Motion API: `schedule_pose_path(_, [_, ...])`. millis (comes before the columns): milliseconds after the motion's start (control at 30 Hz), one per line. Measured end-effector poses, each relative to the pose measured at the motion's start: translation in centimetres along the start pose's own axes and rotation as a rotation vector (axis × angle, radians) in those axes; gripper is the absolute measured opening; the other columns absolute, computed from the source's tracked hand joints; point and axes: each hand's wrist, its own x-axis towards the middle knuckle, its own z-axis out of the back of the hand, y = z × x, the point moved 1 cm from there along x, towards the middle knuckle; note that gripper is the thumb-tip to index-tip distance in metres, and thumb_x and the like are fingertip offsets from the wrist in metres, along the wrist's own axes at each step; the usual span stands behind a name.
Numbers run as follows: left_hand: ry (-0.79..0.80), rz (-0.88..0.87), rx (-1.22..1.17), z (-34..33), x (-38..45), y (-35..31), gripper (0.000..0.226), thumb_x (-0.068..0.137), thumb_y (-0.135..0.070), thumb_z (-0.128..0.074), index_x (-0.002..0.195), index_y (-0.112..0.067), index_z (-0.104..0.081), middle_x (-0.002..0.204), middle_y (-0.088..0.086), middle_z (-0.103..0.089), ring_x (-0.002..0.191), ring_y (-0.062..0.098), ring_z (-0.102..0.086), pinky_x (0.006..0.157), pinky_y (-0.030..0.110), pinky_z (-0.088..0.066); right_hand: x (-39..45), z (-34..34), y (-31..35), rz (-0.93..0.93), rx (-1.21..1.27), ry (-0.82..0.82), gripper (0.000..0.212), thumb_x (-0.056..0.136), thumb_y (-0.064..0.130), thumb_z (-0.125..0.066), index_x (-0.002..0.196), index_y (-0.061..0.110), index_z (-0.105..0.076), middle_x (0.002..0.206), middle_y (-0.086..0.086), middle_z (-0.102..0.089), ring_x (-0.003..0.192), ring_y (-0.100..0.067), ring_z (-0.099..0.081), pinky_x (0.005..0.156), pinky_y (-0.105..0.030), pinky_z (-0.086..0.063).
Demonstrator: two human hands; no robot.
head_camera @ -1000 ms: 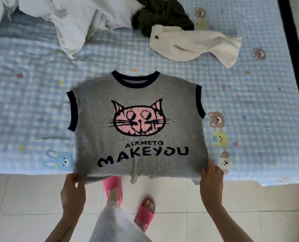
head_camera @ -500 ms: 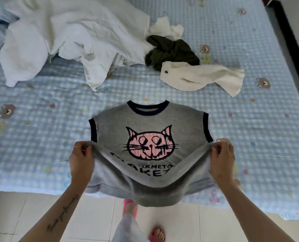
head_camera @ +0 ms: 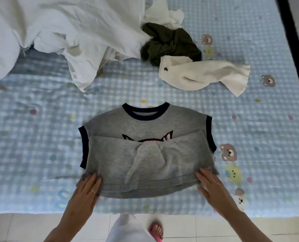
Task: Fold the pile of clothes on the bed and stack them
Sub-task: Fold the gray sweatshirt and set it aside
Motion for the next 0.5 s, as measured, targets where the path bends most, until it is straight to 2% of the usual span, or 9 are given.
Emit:
schedule_pose_path(100, [-0.042, -0.055, 0.064, -0.3, 0.1, 1.2, 0.049, 0.097, -0.027, -0.029, 0.106, 0.000, -0.069, 0.112, 0.017, -0.066, 0.102, 0.035, -0.062, 0.098, 0.033, -0.032, 0.8, -0.1, -0.5, 0.005, -0.087, -0.036, 0.050, 0.067, -0.004, -0.080, 0.114, 0.005, -0.067, 0.119, -0.010, -0.065, 0.108, -0.029, -0.064, 0.085, -0.044, -0.056])
schedule_pose_path(167, [-0.065, -0.014, 0.091, -0.2, 0.3, 1.4, 0.037, 0.080, -0.013, -0.039, 0.092, 0.000, -0.071, 0.097, 0.014, -0.068, 0.085, 0.035, -0.068, 0.085, 0.034, -0.036, 1.1, -0.1, -0.5, -0.026, -0.118, -0.104, 0.046, 0.060, -0.013, -0.079, 0.102, 0.005, -0.070, 0.103, -0.008, -0.069, 0.093, -0.031, -0.068, 0.074, -0.040, -0.059])
schedule_pose_path(200, [-0.067, 0.010, 0.105, -0.1, 0.4, 1.4, 0.037, 0.075, -0.010, -0.038, 0.088, -0.001, -0.071, 0.092, 0.014, -0.068, 0.081, 0.035, -0.068, 0.082, 0.034, -0.037, 1.1, 0.0, -0.4, -0.029, -0.141, -0.134, 0.045, 0.058, -0.015, -0.079, 0.098, 0.004, -0.070, 0.098, -0.009, -0.070, 0.090, -0.031, -0.068, 0.072, -0.039, -0.059])
schedule_pose_path(267, [-0.073, 0.036, 0.121, 0.1, 0.3, 1.1, 0.037, 0.073, -0.008, -0.037, 0.085, -0.001, -0.071, 0.088, 0.014, -0.068, 0.078, 0.033, -0.067, 0.080, 0.032, -0.038, 1.0, 0.2, -0.1, -0.024, -0.189, -0.161, 0.049, 0.057, -0.016, -0.078, 0.102, 0.001, -0.070, 0.103, -0.012, -0.069, 0.095, -0.034, -0.067, 0.076, -0.041, -0.058])
schedule_pose_path(367, [-0.067, 0.075, 0.089, 0.6, 0.2, 0.6, 0.028, 0.069, 0.004, -0.047, 0.084, -0.002, -0.070, 0.087, 0.013, -0.067, 0.077, 0.034, -0.066, 0.074, 0.037, -0.051, 0.9, 0.9, -0.3, 0.001, -0.247, -0.172, 0.054, 0.053, -0.016, -0.079, 0.105, -0.002, -0.069, 0.108, -0.018, -0.068, 0.099, -0.036, -0.067, 0.081, -0.047, -0.057])
schedule_pose_path(433, [-0.058, 0.132, 0.064, 0.9, 0.1, 0.5, 0.032, 0.059, 0.020, -0.065, 0.082, -0.001, -0.070, 0.085, 0.014, -0.067, 0.074, 0.036, -0.066, 0.064, 0.040, -0.056, 1.1, 1.3, -0.8, -0.009, -0.255, -0.169, 0.050, 0.047, -0.016, -0.080, 0.094, -0.002, -0.070, 0.096, -0.017, -0.070, 0.088, -0.035, -0.069, 0.071, -0.044, -0.059])
schedule_pose_path(500, [-0.062, 0.172, 0.021, 1.2, 0.3, 0.4, 0.040, 0.049, 0.025, -0.073, 0.080, 0.000, -0.070, 0.083, 0.014, -0.067, 0.072, 0.037, -0.065, 0.060, 0.041, -0.056, 1.5, 1.6, -1.1, -0.031, -0.228, -0.165, 0.045, 0.044, -0.019, -0.077, 0.084, 0.000, -0.068, 0.084, -0.015, -0.068, 0.075, -0.035, -0.069, 0.061, -0.042, -0.056])
